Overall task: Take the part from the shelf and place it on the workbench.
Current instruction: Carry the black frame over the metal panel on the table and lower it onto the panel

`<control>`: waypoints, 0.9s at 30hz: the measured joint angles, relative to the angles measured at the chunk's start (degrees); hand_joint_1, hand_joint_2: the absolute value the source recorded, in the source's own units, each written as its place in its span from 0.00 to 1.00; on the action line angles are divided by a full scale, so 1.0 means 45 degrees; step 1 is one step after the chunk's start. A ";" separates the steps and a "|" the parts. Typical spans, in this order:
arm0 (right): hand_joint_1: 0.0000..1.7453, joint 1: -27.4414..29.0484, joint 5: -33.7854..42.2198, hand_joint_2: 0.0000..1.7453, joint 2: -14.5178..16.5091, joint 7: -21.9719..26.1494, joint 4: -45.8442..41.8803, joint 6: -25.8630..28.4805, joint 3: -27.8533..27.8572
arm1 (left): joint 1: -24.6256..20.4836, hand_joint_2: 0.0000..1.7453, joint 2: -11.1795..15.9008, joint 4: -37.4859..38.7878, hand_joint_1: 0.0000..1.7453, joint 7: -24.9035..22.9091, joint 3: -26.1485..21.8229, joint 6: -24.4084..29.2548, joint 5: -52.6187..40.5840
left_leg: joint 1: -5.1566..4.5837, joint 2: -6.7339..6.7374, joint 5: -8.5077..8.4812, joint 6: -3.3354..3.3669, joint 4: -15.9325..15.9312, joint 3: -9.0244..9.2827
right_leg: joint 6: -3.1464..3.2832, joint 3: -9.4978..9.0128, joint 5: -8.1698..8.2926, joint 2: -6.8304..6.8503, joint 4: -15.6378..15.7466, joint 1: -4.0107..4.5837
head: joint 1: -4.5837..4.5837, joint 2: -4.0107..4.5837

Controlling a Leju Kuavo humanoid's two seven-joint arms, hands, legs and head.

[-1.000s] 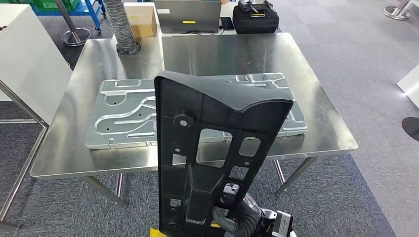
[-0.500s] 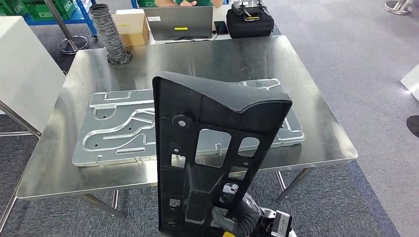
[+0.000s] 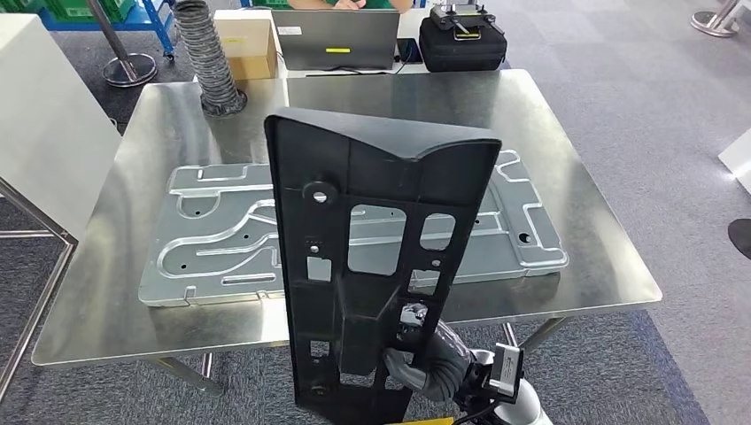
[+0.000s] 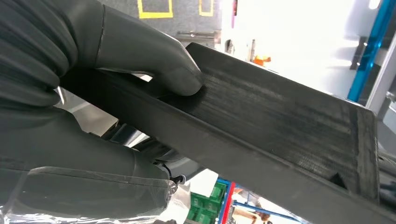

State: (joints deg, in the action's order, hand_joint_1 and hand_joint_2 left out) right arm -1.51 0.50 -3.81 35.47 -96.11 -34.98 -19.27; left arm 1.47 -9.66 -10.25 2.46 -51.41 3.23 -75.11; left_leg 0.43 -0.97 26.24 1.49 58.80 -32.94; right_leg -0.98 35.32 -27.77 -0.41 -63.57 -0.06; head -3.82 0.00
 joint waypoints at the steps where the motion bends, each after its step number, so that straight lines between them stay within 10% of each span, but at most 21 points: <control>1: 1.00 -0.0138 0.0021 1.00 -0.0067 -0.0010 0.0044 0.0008 0.0001 | 0.0002 1.00 -0.0008 0.0000 0.00 -0.0001 0.0000 -0.0002 -0.0007 | -0.0015 -0.0015 0.0025 -0.0041 -0.0003 0.0032 | 0.0078 -0.0268 0.0274 0.0002 0.0676 0.0044 | 0.0000 0.0000; 6: 1.00 -0.0425 0.0078 1.00 -0.0241 -0.0016 0.0182 0.0003 0.0008 | 0.0007 1.00 -0.0004 -0.0002 0.00 -0.0005 0.0000 -0.0004 -0.0017 | -0.0043 -0.0028 0.0180 -0.0361 0.0066 0.0034 | 0.0332 -0.0542 0.0430 0.0018 0.1368 0.0030 | 0.0000 0.0000; 10: 1.00 -0.0524 0.0083 1.00 -0.0267 -0.0017 0.0279 -0.0005 0.0007 | -0.0050 1.00 0.0017 -0.0005 0.00 0.0008 0.0000 -0.0004 -0.0017 | -0.0025 -0.0014 0.1495 -0.0572 0.2782 -0.1283 | 0.0493 -0.0718 0.0459 0.0075 0.1555 -0.0042 | -0.0001 0.0000; 12: 1.00 -0.0527 0.0083 1.00 -0.0281 -0.0024 0.0354 -0.0005 0.0006 | -0.0090 1.00 0.0023 -0.0005 0.00 0.0011 0.0000 -0.0005 -0.0017 | 0.0000 -0.0013 0.1500 -0.0646 0.3475 -0.1708 | 0.0494 -0.0742 0.0403 0.0074 0.1514 -0.0040 | -0.0001 0.0000; 17: 1.00 -0.0909 0.0361 1.00 -0.0391 -0.0285 0.0538 -0.0030 0.0006 | -0.0036 1.00 0.0042 -0.0005 0.00 0.0001 0.0000 -0.0046 -0.0091 | 0.0057 0.0041 -0.0125 -0.0522 0.0228 -0.0251 | 0.0258 -0.0771 0.0116 -0.0051 0.1199 -0.0008 | 0.0000 0.0000; 22: 1.00 -0.2240 0.1376 1.00 -0.0628 -0.1043 0.0902 -0.0403 0.0025 | -0.0035 1.00 0.0006 -0.0005 0.00 -0.0007 0.0000 -0.0056 -0.0114 | 0.0063 0.0061 -0.0168 -0.0092 0.0018 -0.0232 | -0.0064 -0.0526 -0.0228 -0.0046 0.0688 -0.0039 | 0.0000 0.0000; 25: 1.00 -0.3218 0.1999 1.00 -0.0765 -0.1496 0.1316 -0.0472 0.0027 | -0.0031 1.00 -0.0001 -0.0005 0.00 -0.0006 0.0000 -0.0052 -0.0109 | 0.0073 0.0094 -0.0174 0.0002 0.0004 -0.0248 | -0.0233 0.0599 -0.1344 0.0008 -0.1627 -0.0096 | 0.0000 0.0000; 27: 1.00 -0.3878 0.2287 1.00 -0.0848 -0.1745 0.1713 -0.0423 0.0012 | -0.0030 1.00 -0.0001 -0.0005 0.00 -0.0002 0.0000 -0.0053 -0.0109 | 0.0069 0.0087 -0.0170 0.0005 0.0007 -0.0243 | -0.0262 0.1130 -0.1467 0.0016 -0.2554 -0.0119 | 0.0000 0.0000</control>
State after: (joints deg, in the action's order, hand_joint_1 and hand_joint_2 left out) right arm -18.96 10.79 -7.62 27.62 -88.40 -36.88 -19.22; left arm 1.34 -9.66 -10.27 2.45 -51.41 2.99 -75.60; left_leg 0.74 -0.57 25.47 1.51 58.83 -34.03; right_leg -2.16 40.41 -34.37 -0.33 -75.06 -0.60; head -3.82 0.00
